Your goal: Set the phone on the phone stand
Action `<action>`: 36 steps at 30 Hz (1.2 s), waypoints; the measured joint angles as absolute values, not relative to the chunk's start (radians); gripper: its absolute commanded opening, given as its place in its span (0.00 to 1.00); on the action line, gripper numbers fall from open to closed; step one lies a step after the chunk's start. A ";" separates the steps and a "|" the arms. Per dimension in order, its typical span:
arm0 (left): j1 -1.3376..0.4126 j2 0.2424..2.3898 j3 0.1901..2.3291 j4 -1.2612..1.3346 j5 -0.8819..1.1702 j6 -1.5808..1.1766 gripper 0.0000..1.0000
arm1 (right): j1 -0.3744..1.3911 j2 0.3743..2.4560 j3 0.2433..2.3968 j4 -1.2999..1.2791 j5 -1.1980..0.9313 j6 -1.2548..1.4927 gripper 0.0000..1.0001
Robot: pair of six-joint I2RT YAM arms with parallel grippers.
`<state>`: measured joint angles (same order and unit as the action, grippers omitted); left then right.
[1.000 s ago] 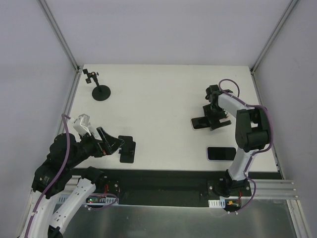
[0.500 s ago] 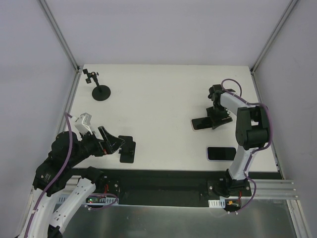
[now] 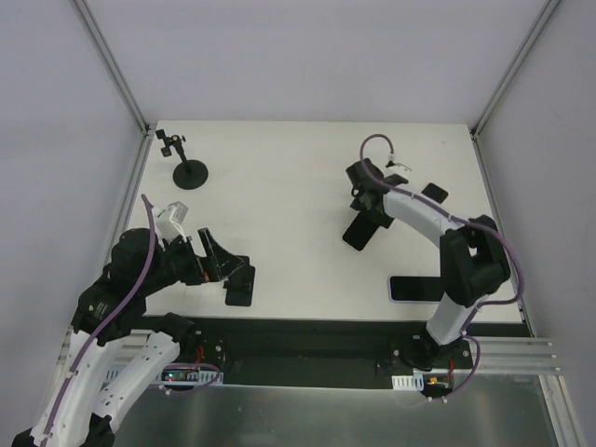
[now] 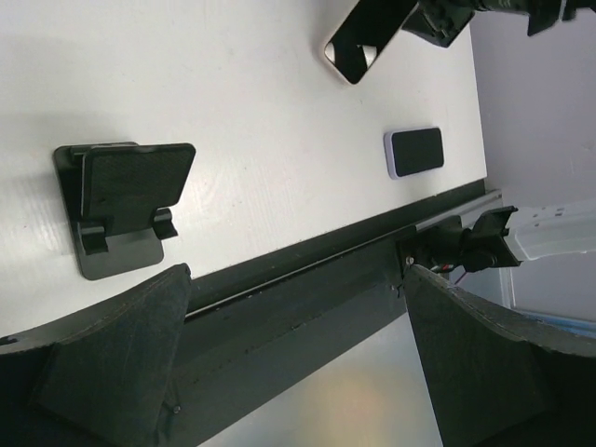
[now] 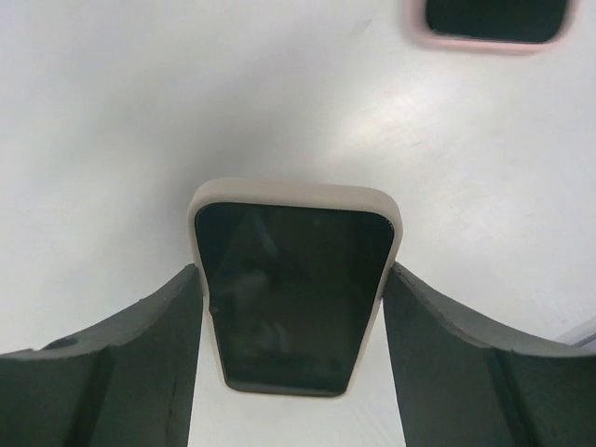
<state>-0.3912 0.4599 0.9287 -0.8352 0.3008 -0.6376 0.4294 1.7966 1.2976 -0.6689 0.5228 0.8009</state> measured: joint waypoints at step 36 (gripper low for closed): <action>-0.426 0.796 0.768 -0.294 0.658 -0.654 0.01 | 1.121 1.345 1.303 -0.317 0.358 0.663 0.34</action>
